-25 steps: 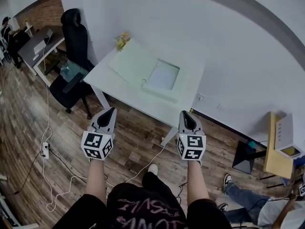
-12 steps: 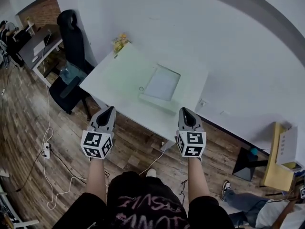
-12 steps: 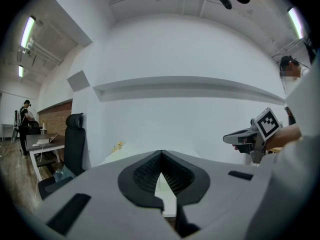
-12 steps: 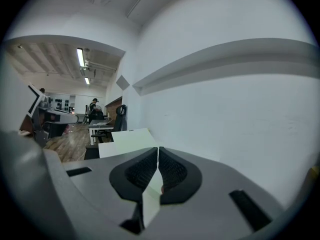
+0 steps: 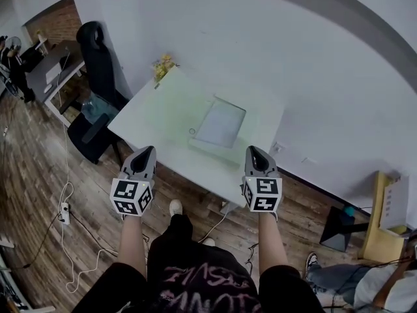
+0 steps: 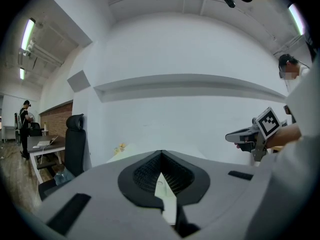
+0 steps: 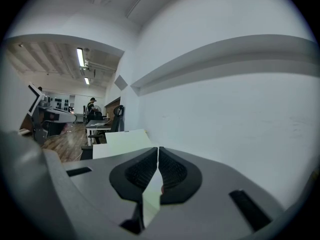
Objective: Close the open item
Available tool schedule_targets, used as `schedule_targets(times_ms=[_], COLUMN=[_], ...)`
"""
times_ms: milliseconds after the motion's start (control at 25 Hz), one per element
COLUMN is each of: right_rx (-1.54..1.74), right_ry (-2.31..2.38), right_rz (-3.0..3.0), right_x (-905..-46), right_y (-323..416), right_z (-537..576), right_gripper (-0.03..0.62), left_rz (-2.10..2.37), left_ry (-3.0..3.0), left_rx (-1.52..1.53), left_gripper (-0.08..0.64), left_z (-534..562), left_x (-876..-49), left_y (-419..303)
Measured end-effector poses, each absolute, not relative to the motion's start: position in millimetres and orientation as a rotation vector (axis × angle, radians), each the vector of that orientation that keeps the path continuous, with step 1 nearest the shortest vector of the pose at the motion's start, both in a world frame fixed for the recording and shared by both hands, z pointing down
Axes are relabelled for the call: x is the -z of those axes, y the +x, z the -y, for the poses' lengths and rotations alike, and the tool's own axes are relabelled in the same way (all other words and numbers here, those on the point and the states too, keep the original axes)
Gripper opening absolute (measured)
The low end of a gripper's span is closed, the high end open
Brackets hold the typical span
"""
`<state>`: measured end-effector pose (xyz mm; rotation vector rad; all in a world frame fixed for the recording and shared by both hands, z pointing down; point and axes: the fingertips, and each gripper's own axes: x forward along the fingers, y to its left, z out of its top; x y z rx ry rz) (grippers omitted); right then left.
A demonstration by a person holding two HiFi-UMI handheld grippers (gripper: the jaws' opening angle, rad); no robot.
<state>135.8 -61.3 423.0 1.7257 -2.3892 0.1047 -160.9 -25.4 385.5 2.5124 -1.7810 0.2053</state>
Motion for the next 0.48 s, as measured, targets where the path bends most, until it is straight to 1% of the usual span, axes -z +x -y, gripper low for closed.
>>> schedule_targets(times_ms=[240,480], right_rx=[-0.087,-0.106], right_ry=[1.758,1.762], right_rz=[2.364,2.334], right_x=[-425,-431], right_y=[131,106], right_z=[95,144], right_gripper=[0.026,0.026], left_rz=[1.760,1.707], left_ry=[2.530,2.531], left_rx=[-0.196,-0.198], left_gripper=[0.011,0.011], left_z=[68,127], left_x=[-388,-399], left_y=[-169,-191])
